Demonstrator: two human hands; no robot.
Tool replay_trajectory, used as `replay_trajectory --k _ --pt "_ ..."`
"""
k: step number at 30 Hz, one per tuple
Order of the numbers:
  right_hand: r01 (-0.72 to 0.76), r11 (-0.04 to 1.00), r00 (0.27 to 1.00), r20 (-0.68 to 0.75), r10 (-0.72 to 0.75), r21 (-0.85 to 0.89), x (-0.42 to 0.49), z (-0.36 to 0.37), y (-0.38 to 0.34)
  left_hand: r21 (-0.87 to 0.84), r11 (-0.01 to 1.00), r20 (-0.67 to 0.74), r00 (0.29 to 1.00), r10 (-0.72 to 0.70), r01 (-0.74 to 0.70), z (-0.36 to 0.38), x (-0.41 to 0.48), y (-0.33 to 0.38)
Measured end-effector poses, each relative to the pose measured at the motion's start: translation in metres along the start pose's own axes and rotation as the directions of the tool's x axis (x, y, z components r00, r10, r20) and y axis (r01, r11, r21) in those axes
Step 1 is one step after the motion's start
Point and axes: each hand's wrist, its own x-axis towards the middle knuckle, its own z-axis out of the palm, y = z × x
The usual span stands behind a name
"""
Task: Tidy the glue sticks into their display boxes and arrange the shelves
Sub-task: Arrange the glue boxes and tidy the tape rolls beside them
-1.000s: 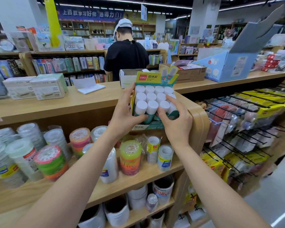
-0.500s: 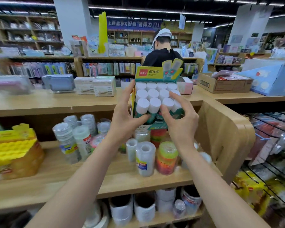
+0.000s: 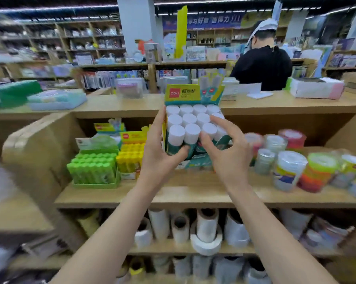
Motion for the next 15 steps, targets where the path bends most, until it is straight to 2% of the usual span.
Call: replay_trajectory --k 4,11,15 --pt "-0.029 0.999 0.998 0.055 0.030 -0.013 -0.036 0.033 -0.004 0.034 0.997 -0.016 0.997 -0.074 0.074 -0.029 -0.031 -0.027" --pt "-0.085 0.994 0.979 0.180 0.095 -0.063 -0.072 0.057 0.010 -0.011 0.969 -0.024 0.969 -0.247 0.247 -0.042 -0.066 -0.068" --pt "-0.087 0.990 0.966 0.235 0.112 -0.111 -0.081 0.073 0.008 -0.033 0.956 -0.034 0.955 -0.294 0.293 -0.050 -0.077 -0.080"
